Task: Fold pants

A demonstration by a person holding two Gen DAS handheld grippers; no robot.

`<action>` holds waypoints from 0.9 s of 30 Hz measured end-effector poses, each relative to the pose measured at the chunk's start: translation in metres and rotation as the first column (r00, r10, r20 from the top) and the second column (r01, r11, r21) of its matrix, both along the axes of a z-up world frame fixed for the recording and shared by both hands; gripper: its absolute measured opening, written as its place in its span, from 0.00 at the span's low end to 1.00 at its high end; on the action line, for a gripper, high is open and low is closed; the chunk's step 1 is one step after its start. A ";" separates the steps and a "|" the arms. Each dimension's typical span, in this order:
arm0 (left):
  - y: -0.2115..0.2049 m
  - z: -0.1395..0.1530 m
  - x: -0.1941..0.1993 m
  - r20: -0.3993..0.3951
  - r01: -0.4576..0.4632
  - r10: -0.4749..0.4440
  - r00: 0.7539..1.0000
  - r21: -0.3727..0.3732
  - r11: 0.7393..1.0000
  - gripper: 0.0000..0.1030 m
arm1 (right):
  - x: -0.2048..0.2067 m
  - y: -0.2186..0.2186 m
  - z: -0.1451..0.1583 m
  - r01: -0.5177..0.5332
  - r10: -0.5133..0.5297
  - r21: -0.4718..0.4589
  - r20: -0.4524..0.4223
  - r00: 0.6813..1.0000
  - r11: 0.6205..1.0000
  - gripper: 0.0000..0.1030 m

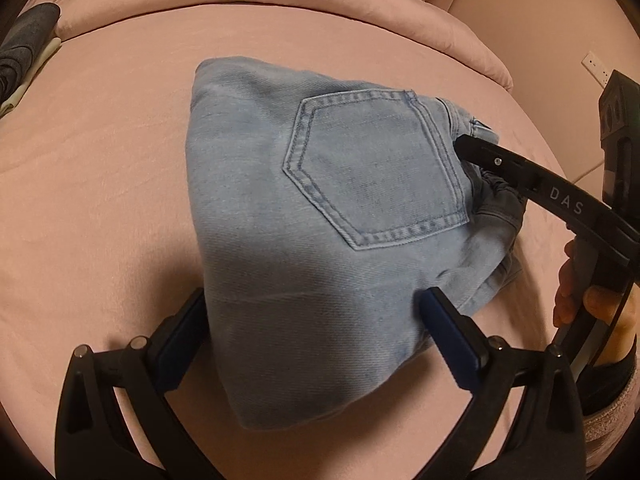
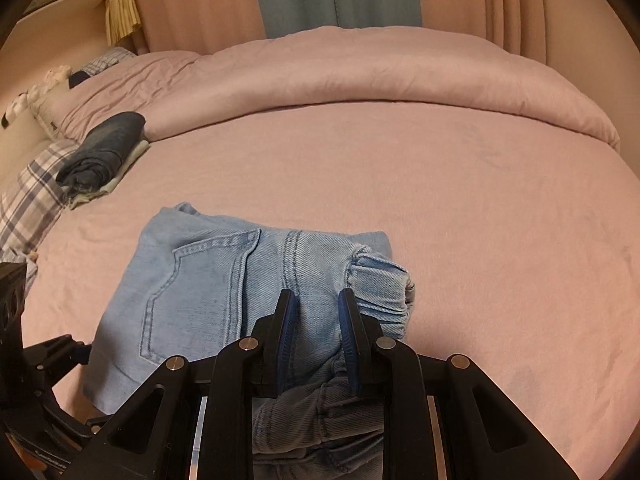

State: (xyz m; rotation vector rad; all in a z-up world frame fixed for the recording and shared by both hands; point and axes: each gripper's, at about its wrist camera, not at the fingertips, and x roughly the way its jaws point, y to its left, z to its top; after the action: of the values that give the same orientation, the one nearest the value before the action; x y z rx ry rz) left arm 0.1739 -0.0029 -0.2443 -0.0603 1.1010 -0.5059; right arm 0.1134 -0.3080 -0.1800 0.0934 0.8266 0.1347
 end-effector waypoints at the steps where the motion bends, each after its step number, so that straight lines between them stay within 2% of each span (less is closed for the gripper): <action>1: 0.001 0.000 -0.003 0.002 -0.001 0.001 1.000 0.001 1.000 0.99 | 0.000 0.000 0.000 0.002 -0.002 0.003 0.000 1.000 1.000 0.21; 13: -0.005 0.003 0.000 -0.011 -0.011 0.011 1.000 0.017 1.000 0.99 | -0.004 0.000 0.004 0.016 -0.016 0.006 0.000 1.000 1.000 0.22; 15: -0.006 0.005 0.001 -0.016 -0.012 0.013 1.000 0.020 1.000 0.99 | -0.008 0.000 0.007 0.010 -0.010 0.018 0.006 1.000 1.000 0.26; 19: -0.011 0.004 0.006 -0.021 -0.016 0.016 1.000 0.023 1.000 0.99 | -0.024 0.002 0.020 0.013 -0.013 0.022 0.041 0.999 1.000 0.32; 22: -0.013 0.004 0.006 -0.020 -0.019 0.020 1.000 0.027 0.999 1.00 | -0.039 0.003 0.029 0.005 -0.005 -0.004 0.069 0.998 1.000 0.32; 27: -0.011 0.004 0.005 -0.020 -0.021 0.022 1.000 0.028 0.999 1.00 | -0.053 0.001 0.028 0.006 -0.005 -0.011 0.063 0.998 1.000 0.32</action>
State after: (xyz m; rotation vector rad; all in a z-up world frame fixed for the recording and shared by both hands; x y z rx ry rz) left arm 0.1784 -0.0140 -0.2402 -0.0534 1.1259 -0.4716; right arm 0.0608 -0.3071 -0.1517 0.0801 0.7643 0.1274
